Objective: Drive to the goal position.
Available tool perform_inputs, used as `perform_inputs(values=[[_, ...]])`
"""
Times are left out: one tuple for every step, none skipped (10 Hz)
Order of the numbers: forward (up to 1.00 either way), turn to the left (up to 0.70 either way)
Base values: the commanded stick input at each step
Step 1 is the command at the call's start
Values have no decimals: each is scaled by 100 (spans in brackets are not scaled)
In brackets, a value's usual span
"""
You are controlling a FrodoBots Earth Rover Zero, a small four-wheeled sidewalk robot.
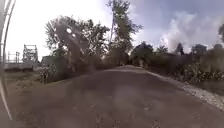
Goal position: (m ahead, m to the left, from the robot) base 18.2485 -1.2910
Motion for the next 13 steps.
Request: perform_inputs(values=[[70,0],[70,0],[70,-1],[70,-1],[70,-2],[70,-8],[70,-18],[70,-28],[70,-33],[70,-23],[70,0],[70,0],[70,0]])
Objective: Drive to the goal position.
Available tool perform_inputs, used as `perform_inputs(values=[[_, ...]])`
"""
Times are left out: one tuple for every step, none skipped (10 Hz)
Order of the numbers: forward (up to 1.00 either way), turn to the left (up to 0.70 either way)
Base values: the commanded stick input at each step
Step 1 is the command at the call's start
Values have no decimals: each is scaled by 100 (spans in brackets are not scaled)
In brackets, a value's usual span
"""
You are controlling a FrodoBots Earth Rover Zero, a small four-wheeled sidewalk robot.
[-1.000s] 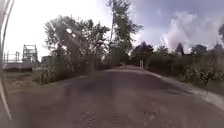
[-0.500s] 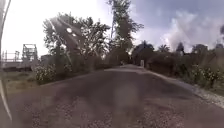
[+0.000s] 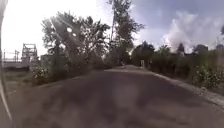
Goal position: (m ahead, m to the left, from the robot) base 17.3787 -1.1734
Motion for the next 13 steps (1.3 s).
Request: perform_inputs(values=[[70,0],[70,0],[70,0],[70,0],[70,0],[70,0],[70,0],[70,0],[70,0],[70,0],[70,0],[70,0],[70,0]])
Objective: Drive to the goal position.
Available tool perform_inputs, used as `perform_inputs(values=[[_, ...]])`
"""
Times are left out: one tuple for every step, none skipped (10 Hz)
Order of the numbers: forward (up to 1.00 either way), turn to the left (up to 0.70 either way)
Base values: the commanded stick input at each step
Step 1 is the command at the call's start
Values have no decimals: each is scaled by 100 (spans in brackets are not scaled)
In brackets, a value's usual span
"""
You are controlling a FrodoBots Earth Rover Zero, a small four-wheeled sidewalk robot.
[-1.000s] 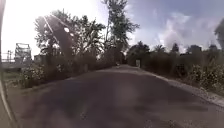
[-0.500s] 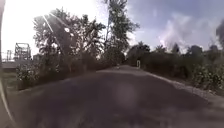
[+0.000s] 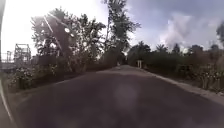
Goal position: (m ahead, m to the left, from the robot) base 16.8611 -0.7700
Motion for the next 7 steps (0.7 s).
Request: perform_inputs(values=[[70,0],[70,0],[70,-11],[70,-23],[70,-33],[70,-20],[70,-5]])
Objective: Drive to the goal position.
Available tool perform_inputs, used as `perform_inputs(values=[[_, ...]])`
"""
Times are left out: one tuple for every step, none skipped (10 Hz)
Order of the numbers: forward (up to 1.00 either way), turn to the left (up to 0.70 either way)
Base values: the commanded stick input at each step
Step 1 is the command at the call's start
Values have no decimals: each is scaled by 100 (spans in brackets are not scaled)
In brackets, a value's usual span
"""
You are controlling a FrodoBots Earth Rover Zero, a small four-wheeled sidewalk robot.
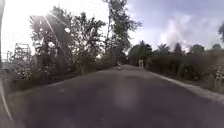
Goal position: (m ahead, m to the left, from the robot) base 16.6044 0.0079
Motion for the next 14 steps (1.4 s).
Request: perform_inputs(values=[[70,0],[70,0],[70,0],[70,0],[70,0],[70,0],[70,0],[70,0],[70,0],[70,0],[70,0],[70,0],[70,0],[70,0]])
